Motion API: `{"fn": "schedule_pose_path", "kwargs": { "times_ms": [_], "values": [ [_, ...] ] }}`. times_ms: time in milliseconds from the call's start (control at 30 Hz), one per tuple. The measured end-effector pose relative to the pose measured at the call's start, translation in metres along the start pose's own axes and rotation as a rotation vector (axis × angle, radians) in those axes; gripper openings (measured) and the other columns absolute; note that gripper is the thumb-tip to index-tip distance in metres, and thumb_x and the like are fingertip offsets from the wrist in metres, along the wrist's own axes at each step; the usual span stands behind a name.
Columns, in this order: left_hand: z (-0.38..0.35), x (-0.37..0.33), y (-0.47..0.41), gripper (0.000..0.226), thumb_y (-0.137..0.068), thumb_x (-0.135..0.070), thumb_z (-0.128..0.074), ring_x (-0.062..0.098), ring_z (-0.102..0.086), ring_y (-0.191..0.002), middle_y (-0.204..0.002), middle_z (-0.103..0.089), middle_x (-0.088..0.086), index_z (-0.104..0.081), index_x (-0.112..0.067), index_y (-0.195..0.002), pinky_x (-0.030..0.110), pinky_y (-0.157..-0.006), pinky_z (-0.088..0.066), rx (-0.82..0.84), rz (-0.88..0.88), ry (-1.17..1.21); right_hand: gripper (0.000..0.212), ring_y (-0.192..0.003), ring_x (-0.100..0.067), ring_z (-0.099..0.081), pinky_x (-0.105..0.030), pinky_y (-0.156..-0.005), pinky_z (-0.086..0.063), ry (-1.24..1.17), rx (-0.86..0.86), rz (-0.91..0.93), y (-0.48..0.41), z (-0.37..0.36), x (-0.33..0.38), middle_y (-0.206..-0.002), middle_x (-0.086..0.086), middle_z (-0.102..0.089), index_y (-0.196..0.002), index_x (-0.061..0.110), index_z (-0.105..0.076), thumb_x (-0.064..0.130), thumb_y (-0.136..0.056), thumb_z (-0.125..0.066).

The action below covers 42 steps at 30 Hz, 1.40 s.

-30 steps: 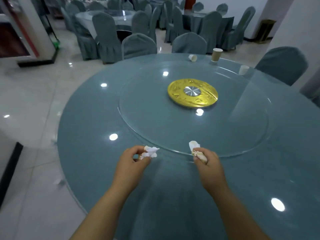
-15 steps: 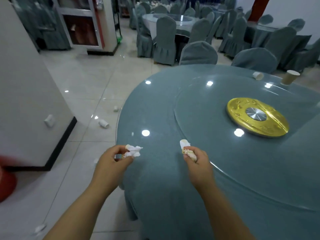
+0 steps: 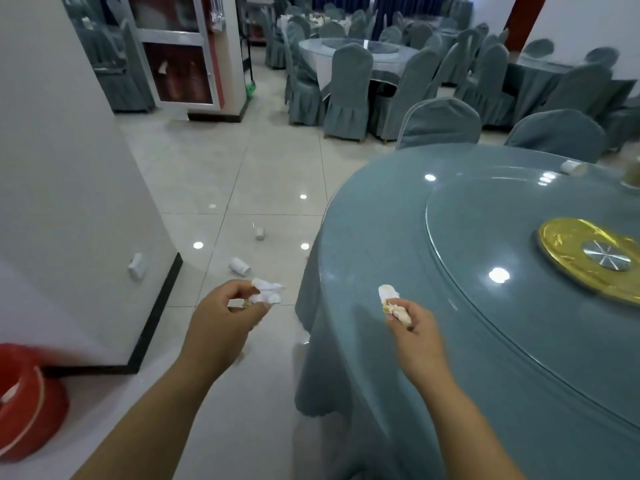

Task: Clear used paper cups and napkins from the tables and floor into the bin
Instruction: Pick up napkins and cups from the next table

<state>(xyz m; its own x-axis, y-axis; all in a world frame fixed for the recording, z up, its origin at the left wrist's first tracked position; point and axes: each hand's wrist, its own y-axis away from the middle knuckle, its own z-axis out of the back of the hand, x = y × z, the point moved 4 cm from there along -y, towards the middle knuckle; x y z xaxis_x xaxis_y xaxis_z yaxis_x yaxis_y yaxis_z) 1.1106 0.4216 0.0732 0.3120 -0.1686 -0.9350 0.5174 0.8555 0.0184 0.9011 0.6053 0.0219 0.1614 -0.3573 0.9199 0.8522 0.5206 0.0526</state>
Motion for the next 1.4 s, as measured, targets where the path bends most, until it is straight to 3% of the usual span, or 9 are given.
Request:
{"fn": "schedule_pose_path", "kwargs": {
  "times_ms": [133,267,433,567,667,800,933,1100,1400],
  "values": [
    [0.013,0.003,-0.047,0.015,-0.082,-0.022,-0.071,0.017,-0.063,-0.088,-0.094,-0.066,-0.008,-0.064,-0.022,-0.095,0.032,-0.075,-0.055,0.052,-0.029,0.020,0.018,-0.083,0.000,-0.052,-0.011,-0.067,-0.037,0.009,0.005,0.016,-0.018,-0.039,0.028,-0.111,0.001,-0.051,-0.097,0.032,-0.057,0.015,-0.092,-0.057],
    [-0.003,-0.009,-0.107,0.022,-0.079,-0.025,-0.074,0.008,-0.063,-0.082,-0.092,-0.062,-0.015,-0.056,-0.033,-0.090,0.020,-0.067,-0.052,0.165,-0.082,0.025,0.027,-0.088,-0.003,-0.054,-0.016,-0.074,-0.040,-0.040,0.022,0.039,-0.059,-0.075,0.055,-0.110,0.003,-0.054,-0.090,0.042,-0.056,0.015,-0.091,-0.058],
    [-0.040,-0.019,-0.211,0.022,-0.075,-0.030,-0.077,0.005,-0.064,-0.076,-0.089,-0.062,-0.017,-0.057,-0.032,-0.086,0.015,-0.064,-0.052,0.298,-0.102,-0.041,0.020,-0.098,0.000,-0.053,-0.014,-0.082,-0.040,-0.060,0.073,0.095,-0.141,-0.129,0.094,-0.109,0.010,-0.054,-0.101,0.038,-0.056,0.020,-0.094,-0.055],
    [-0.060,-0.034,-0.303,0.013,-0.077,-0.029,-0.074,0.012,-0.068,-0.079,-0.086,-0.070,-0.008,-0.066,-0.022,-0.085,0.023,-0.071,-0.057,0.378,-0.099,-0.044,0.025,-0.109,-0.001,-0.051,-0.016,-0.090,-0.040,-0.120,0.122,0.066,-0.219,-0.161,0.123,-0.121,0.009,-0.053,-0.121,0.031,-0.054,0.029,-0.097,-0.046],
    [-0.072,-0.047,-0.363,0.015,-0.079,-0.027,-0.072,0.014,-0.069,-0.082,-0.086,-0.073,-0.004,-0.071,-0.019,-0.092,0.028,-0.076,-0.058,0.427,-0.095,0.026,0.022,-0.110,0.000,-0.051,-0.012,-0.084,-0.041,-0.159,0.101,0.066,-0.273,-0.171,0.145,-0.123,0.008,-0.051,-0.117,0.035,-0.051,0.032,-0.096,-0.047],
    [-0.100,-0.062,-0.419,0.018,-0.087,-0.024,-0.065,0.014,-0.069,-0.091,-0.095,-0.074,-0.006,-0.072,-0.023,-0.103,0.033,-0.087,-0.056,0.593,-0.087,0.125,0.017,-0.097,-0.003,-0.054,-0.010,-0.073,-0.043,-0.160,-0.022,0.043,-0.337,-0.174,0.160,-0.116,0.003,-0.052,-0.108,0.037,-0.051,0.029,-0.094,-0.053],
    [-0.131,-0.071,-0.477,0.022,-0.094,-0.017,-0.056,0.007,-0.068,-0.095,-0.102,-0.073,-0.007,-0.070,-0.025,-0.108,0.025,-0.083,-0.056,0.744,-0.018,0.208,0.017,-0.084,-0.004,-0.055,-0.018,-0.072,-0.043,-0.169,-0.172,0.000,-0.401,-0.170,0.159,-0.100,0.005,-0.058,-0.106,0.027,-0.055,0.024,-0.090,-0.059],
    [-0.169,-0.080,-0.565,0.026,-0.093,-0.009,-0.053,0.010,-0.068,-0.091,-0.100,-0.072,-0.010,-0.069,-0.025,-0.107,0.028,-0.080,-0.056,0.902,0.027,0.219,0.015,-0.069,-0.004,-0.056,-0.018,-0.061,-0.046,-0.196,-0.378,-0.059,-0.482,-0.165,0.153,-0.084,0.008,-0.061,-0.095,0.028,-0.057,0.020,-0.086,-0.065],
    [-0.210,-0.113,-0.789,0.013,-0.089,-0.015,-0.061,0.015,-0.067,-0.084,-0.097,-0.070,-0.003,-0.066,-0.024,-0.097,0.028,-0.073,-0.053,0.871,-0.054,0.108,0.018,-0.075,-0.009,-0.059,-0.022,-0.062,-0.044,-0.218,-0.668,-0.186,-0.634,-0.169,0.165,-0.087,0.011,-0.062,-0.094,0.030,-0.054,0.019,-0.085,-0.066]
  ]
}}
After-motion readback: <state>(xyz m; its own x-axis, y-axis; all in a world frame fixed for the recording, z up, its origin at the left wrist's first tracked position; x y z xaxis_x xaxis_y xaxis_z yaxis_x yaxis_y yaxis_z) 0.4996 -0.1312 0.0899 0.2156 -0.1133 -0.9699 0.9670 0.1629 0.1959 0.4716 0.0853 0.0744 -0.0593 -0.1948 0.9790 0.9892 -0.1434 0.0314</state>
